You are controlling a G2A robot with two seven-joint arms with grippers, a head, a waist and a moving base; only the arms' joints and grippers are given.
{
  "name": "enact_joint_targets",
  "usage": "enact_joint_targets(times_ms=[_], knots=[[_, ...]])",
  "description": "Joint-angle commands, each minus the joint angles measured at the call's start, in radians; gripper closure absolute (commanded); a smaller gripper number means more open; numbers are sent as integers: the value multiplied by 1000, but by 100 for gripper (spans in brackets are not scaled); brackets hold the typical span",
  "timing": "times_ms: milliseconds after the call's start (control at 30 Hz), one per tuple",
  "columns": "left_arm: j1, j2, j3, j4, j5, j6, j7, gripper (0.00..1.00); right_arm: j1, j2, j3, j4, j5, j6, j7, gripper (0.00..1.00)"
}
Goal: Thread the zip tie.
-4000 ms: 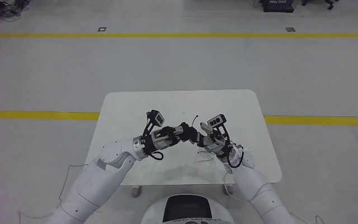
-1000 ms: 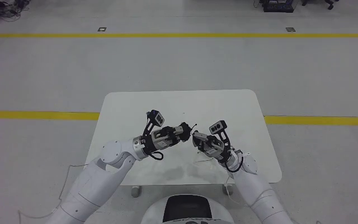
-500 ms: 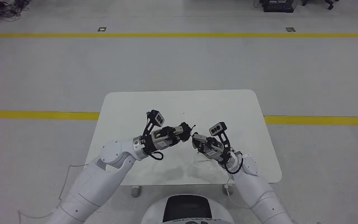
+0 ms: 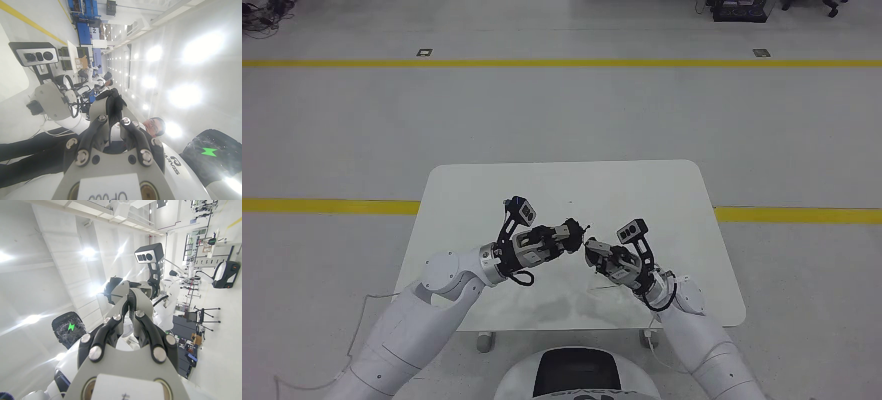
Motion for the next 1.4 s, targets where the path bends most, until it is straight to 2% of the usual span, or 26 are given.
enact_joint_targets(times_ms=[0,1367], knots=[[0,0,0,0,0,0,0,100,1,0,0,2,-3,0,-1,100],[0,0,0,0,0,0,0,100,-3,-6,28,-4,-113,0,-21,100]])
